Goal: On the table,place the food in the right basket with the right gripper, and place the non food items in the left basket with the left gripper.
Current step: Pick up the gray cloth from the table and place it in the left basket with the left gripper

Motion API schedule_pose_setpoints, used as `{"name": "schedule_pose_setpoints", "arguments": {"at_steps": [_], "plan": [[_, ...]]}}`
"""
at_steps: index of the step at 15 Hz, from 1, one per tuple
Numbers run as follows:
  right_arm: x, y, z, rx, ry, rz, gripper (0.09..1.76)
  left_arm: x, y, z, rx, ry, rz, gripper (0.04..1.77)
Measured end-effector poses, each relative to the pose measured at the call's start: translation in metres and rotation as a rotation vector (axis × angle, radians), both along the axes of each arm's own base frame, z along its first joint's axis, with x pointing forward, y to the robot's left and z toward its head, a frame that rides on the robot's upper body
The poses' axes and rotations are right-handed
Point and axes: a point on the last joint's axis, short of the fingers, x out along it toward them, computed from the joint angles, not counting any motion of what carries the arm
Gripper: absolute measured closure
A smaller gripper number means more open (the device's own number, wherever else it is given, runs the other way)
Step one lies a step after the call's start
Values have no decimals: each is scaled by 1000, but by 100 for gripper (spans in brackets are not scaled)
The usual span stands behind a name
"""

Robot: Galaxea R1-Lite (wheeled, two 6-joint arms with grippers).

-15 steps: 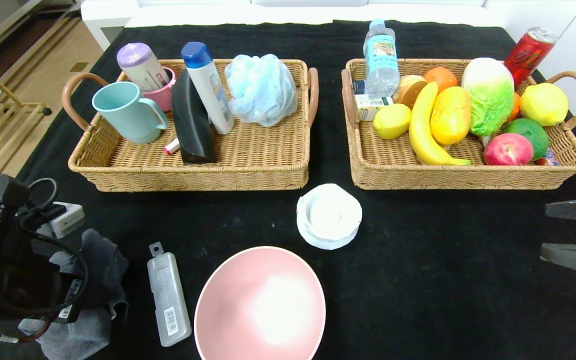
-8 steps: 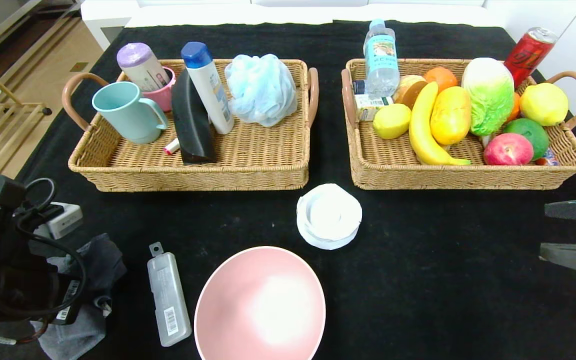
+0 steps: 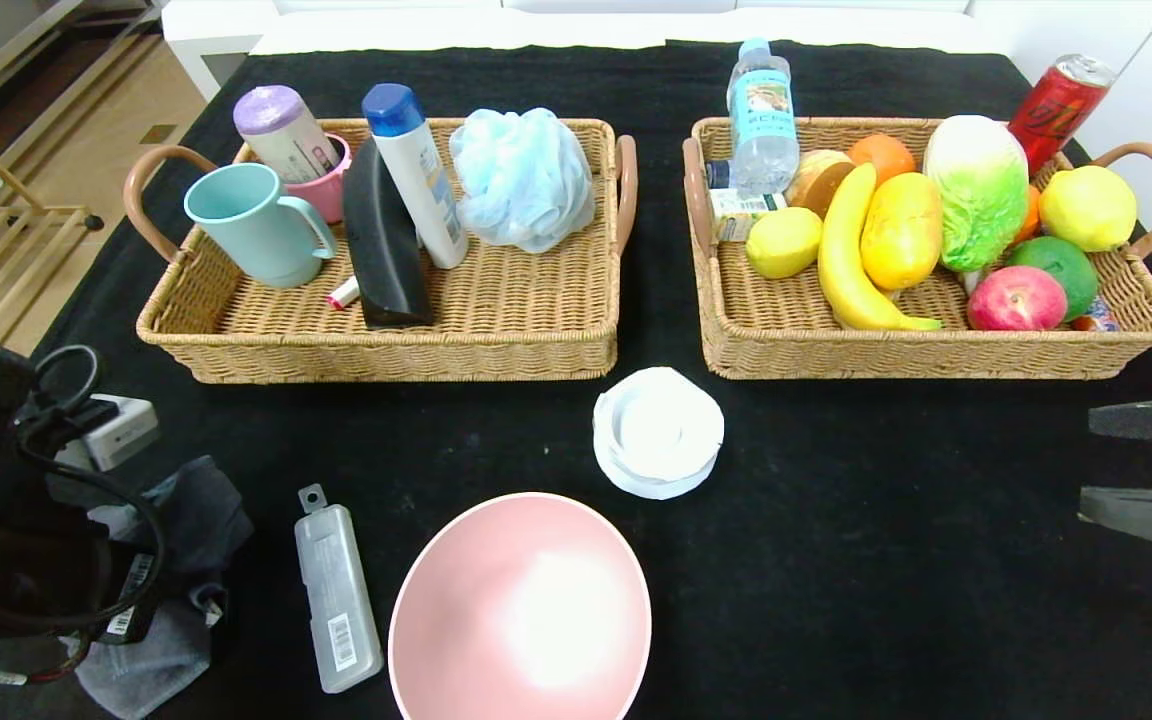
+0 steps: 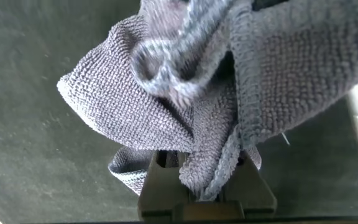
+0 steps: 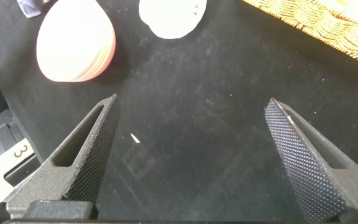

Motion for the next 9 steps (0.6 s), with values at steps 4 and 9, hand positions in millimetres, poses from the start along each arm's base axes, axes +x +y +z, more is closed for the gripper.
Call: {"name": "schedule_pose_setpoints", "arguments": {"at_steps": [4,9], "plan": [[0,0,0,0,0,0,14,-1,-4,20,-26,-76,-29,158],[0,0,0,1,0,0,14,5,-13,57,-48,-212,-62,158]]}}
